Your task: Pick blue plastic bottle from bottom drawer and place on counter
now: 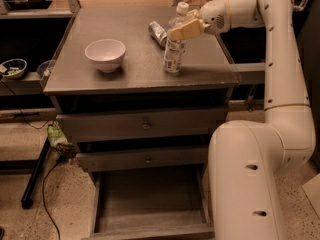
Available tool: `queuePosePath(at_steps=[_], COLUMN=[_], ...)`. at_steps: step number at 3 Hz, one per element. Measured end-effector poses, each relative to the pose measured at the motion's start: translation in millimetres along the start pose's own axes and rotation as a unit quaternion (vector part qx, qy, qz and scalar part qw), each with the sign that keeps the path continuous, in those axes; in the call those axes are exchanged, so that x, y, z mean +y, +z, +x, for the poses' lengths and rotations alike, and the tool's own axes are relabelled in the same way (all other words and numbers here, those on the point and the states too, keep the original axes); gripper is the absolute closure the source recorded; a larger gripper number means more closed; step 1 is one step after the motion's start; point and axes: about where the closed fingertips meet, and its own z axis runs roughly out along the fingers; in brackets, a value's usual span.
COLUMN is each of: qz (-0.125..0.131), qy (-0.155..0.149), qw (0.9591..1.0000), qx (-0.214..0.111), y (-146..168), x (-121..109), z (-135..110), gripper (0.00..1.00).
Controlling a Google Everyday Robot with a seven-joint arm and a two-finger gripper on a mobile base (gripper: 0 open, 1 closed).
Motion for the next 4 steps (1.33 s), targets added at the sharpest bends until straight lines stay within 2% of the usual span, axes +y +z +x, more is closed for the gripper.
queuePosePath(at_steps=[1, 2, 4], qz=[-0.048, -0.043, -0.041], qy=[0.033, 0.034, 0.034], qw=[0.9983, 0.9985, 0.9986], qx=[0.003, -0.003, -0.006], y=[25.8, 30.6, 33.7], x=[11.8, 7.3, 4.9], z=[7.5, 4.7, 3.1], gripper=[1.0, 1.0, 0.57])
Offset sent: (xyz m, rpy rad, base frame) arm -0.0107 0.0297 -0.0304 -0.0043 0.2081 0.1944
